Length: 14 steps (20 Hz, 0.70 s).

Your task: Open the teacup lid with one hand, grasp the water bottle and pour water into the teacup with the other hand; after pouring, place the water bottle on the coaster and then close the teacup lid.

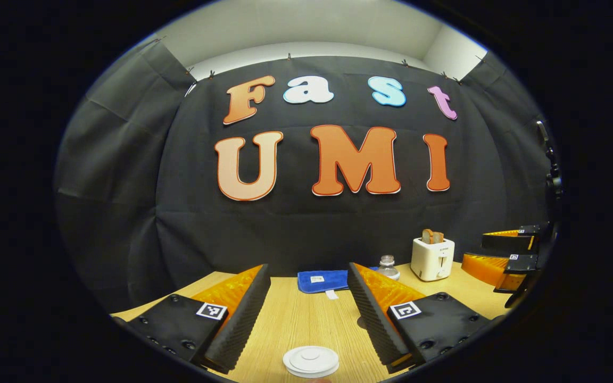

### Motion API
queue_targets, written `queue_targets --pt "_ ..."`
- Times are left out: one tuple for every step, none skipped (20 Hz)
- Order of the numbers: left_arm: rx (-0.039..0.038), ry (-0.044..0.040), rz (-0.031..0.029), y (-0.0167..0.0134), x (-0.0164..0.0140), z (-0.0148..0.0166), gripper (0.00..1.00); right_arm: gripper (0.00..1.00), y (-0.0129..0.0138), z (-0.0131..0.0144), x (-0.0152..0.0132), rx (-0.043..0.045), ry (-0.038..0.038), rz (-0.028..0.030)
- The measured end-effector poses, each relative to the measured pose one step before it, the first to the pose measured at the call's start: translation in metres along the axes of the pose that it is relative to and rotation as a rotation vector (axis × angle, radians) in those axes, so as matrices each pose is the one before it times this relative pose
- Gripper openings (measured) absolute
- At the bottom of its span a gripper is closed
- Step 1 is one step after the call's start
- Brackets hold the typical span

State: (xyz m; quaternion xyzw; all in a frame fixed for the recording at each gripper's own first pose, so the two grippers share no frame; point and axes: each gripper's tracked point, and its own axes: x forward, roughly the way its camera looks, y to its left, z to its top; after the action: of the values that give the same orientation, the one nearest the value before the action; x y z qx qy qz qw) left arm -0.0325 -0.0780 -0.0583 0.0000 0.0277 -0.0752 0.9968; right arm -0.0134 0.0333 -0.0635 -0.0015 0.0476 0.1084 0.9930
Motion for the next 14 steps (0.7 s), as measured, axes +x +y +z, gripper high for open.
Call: queue_targets --pt "-0.00196 0.0108 0.00761 0.0028 -0.00005 -0.00487 0.95 0.98 0.00226 -0.00295 0.0006 0.00396 0.00472 0.00263" --pt "0.00179 0.00822 0.00761 0.00208 0.00093 -0.00422 0.94 0.98 -0.00021 -0.00178 -0.00075 0.00051 0.00607 -0.00065" --pt "0.00679 0.01006 0.00961 0.00284 0.0006 -0.00385 0.94 0.98 -0.00232 -0.0029 -0.00028 -0.0048 0.00718 -0.00791" --pt "0.01337 0.01003 0.00537 0.00286 -0.00054 -0.00379 0.96 0.98 -0.00217 -0.00165 0.00056 -0.00629 0.00264 -0.00763" --pt "0.01173 0.00542 0.00339 0.00043 0.00039 -0.00348 0.94 0.98 -0.00112 -0.00115 -0.00003 -0.00404 0.00408 -0.00623" --pt "0.00222 -0.00286 0.00264 0.00079 0.00042 -0.00025 0.94 0.98 -0.00047 -0.00083 -0.00025 0.00185 0.00153 -0.0026" --pt "-0.00187 -0.00411 -0.00181 -0.0007 -0.00087 0.00218 0.94 0.98 -0.00037 0.00079 -0.00035 0.00524 -0.00046 -0.00019" --pt "-0.00061 -0.00504 0.00381 0.00145 -0.00042 0.00235 0.94 0.98 -0.00088 0.00071 0.00013 0.0074 0.00033 -0.00203" --pt "0.00387 -0.00471 0.00459 0.00132 0.00024 0.00025 0.95 0.98 -0.00117 0.002 -0.00134 0.0059 -0.00319 -0.00017" --pt "0.0052 -0.00548 0.00545 0.00176 0.00086 0.00124 0.95 0.98 -0.0004 0.0024 -0.00044 0.00371 -0.00378 -0.002" --pt "0.00312 -0.00609 0.00444 0.00073 0.00019 0.00176 0.95 0.98 -0.00023 0.00157 0.0006 0.00284 -0.00623 0.00037" --pt "0.00142 -0.00581 0.00314 0.00056 0.00023 0.00217 0.95 0.98 -0.00012 0.00244 -0.00016 0.00231 -0.00412 -0.00151" --pt "0.00048 -0.00573 0.00251 0.00067 0.00024 0.00132 0.95 0.98 -0.00106 0.00085 -0.00032 0.00315 -0.00252 -0.00095" --pt "0.00028 -0.00421 0.0001 -0.00081 -0.00018 0.00243 0.96 0.98 0.00071 0.0019 -0.00053 0.00324 -0.00291 0.00098"
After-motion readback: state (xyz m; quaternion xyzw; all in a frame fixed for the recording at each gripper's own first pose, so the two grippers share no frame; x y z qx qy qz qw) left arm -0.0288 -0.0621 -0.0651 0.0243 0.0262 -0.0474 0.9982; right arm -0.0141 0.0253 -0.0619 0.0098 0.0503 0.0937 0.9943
